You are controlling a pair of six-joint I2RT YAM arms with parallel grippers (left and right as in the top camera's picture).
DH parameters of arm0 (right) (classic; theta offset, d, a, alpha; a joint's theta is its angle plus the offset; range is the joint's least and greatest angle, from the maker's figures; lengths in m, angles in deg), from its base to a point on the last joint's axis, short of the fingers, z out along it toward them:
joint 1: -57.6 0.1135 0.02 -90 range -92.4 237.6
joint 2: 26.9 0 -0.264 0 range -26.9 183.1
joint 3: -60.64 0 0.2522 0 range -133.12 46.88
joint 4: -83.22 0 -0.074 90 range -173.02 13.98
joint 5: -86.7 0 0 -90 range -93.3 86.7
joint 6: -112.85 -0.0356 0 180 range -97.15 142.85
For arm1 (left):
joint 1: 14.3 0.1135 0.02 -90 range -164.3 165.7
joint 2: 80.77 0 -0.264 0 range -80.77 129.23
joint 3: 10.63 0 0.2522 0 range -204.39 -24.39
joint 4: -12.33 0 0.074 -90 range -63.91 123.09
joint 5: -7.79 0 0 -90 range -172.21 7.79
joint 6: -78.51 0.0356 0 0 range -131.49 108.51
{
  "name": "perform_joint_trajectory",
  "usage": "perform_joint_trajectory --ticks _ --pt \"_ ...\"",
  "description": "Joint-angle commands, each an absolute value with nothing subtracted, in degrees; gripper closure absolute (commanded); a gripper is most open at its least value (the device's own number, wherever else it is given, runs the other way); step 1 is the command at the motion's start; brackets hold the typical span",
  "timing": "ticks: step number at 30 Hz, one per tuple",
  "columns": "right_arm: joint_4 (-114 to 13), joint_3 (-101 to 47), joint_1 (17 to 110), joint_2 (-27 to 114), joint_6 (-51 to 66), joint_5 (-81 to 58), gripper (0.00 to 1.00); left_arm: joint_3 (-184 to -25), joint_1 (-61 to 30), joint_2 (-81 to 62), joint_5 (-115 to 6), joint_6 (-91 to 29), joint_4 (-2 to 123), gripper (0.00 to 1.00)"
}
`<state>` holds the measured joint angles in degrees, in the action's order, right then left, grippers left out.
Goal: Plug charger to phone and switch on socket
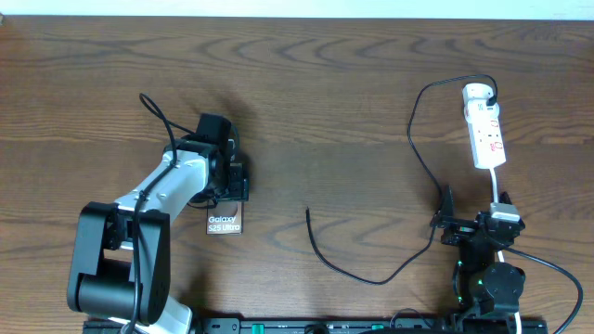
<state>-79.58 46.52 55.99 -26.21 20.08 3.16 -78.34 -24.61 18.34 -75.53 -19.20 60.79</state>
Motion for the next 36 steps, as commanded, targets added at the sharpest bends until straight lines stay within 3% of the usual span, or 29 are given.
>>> perform_joint_trajectory --ticks 1,5,7,14,36 --pt "-79.36 46.57 55.71 -26.52 20.13 3.66 0.01 -76.13 -24.63 19.21 -75.42 -19.74 62.01 0.6" --pt "-79.36 46.57 55.71 -26.52 20.13 3.66 0.01 -76.13 -24.63 19.21 -75.42 -19.74 62.01 0.36" --pt "-79.36 46.57 55.71 -26.52 20.13 3.66 0.01 -76.13 -24.63 19.21 -75.42 -19.74 61.99 0.34" --pt "-79.36 46.57 55.71 -26.52 20.13 3.66 0.01 -76.13 -24.63 19.21 -75.42 -19.72 62.01 0.1" --pt "-79.36 46.57 55.71 -26.52 20.13 3.66 0.01 -75.22 -24.69 19.21 -74.94 -19.77 64.59 0.08"
